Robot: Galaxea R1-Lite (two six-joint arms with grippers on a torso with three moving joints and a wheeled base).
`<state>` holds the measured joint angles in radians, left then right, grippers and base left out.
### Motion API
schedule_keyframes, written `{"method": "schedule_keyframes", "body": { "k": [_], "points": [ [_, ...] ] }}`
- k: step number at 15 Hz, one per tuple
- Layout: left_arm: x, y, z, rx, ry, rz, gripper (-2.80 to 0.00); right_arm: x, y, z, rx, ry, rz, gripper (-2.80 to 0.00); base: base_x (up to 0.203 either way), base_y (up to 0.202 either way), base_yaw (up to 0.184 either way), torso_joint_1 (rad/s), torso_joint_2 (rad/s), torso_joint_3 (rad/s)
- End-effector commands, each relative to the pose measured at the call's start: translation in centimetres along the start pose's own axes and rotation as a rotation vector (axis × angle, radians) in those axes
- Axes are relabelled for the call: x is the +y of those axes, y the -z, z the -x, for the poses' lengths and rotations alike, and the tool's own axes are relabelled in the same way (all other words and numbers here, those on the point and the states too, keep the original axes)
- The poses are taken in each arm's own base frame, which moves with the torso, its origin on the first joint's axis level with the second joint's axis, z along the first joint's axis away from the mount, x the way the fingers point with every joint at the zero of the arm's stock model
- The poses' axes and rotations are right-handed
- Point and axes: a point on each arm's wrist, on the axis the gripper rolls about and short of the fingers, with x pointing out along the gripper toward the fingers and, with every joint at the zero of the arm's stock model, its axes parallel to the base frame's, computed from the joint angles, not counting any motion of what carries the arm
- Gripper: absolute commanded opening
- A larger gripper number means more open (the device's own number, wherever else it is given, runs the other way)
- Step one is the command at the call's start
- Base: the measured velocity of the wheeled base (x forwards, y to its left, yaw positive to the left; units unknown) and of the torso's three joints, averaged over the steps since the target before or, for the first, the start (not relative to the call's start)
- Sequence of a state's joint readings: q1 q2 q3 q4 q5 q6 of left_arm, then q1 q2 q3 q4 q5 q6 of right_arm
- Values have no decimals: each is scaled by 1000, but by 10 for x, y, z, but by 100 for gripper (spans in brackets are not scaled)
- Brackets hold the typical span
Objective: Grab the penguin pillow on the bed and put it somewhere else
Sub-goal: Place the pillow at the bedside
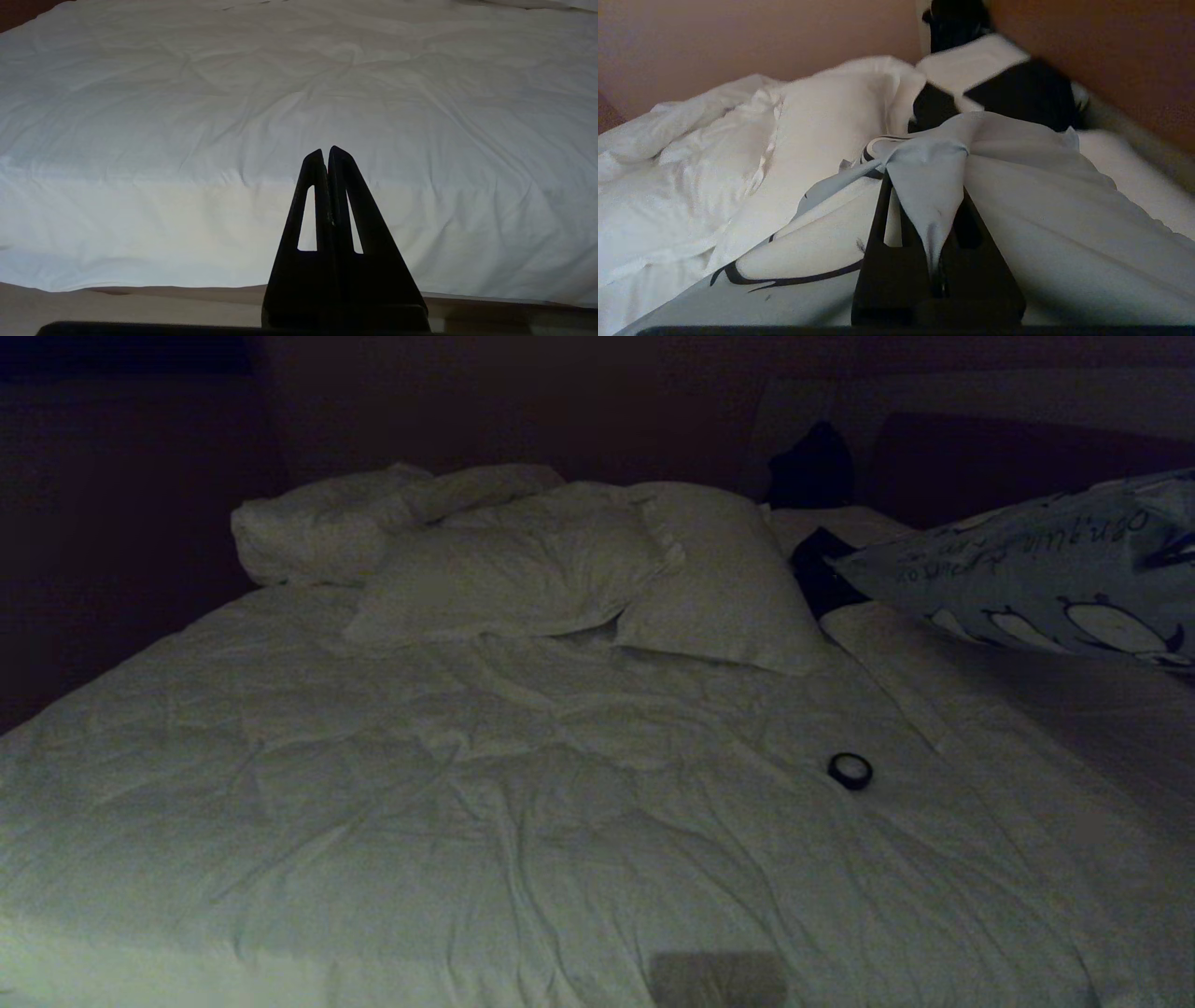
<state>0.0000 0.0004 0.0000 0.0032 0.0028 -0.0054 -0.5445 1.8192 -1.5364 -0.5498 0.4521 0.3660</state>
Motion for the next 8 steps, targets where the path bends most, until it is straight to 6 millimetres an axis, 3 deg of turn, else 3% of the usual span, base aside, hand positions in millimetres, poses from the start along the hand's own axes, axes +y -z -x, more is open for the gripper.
{"method": "schedule_keyframes", "body": {
  "k": [1, 8],
  "points": [
    [0, 0, 0, 1, 0, 1, -280, -18, 9, -20, -2, 5, 8, -280, 0, 0, 0, 0, 0, 0],
    [0, 0, 0, 1, 0, 1, -280, -80, 34, -58, 23, 77, 116, -280, 0, 0, 0, 0, 0, 0]
  ]
}}
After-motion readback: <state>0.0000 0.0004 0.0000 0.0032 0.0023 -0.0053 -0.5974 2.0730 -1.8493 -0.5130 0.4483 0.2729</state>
